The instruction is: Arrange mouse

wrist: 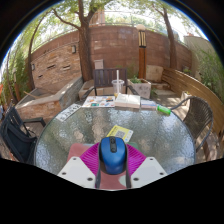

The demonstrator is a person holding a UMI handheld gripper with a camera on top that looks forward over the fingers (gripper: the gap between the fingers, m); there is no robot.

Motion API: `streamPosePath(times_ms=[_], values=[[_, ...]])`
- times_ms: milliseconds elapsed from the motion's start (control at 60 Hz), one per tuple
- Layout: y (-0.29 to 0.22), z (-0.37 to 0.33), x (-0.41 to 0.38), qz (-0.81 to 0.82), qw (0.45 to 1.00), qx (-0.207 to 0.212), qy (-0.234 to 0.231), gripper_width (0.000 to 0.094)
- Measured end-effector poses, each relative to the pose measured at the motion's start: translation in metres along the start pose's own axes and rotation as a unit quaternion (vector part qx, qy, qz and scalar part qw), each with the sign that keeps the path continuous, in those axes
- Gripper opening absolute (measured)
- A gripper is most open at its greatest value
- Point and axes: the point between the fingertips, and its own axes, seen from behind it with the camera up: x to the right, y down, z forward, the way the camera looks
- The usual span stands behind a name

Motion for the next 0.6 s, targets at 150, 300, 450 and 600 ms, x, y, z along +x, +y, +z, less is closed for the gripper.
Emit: streamPosePath(times_ms=[150,300,450,600], values=[[0.066,0.041,-0.014,-0.011,0.998,-0.06,0.015,0.04],[0.08,0.046,-0.02,-0.011,0.997,-0.079,0.011,0.0639],[0.043,-0.012,-0.028,-0.029,0.998,-0.054,0.012,0.0855],[0.008,-0.092,-0.041,-0.042,0.998,-0.04,0.008,0.085]])
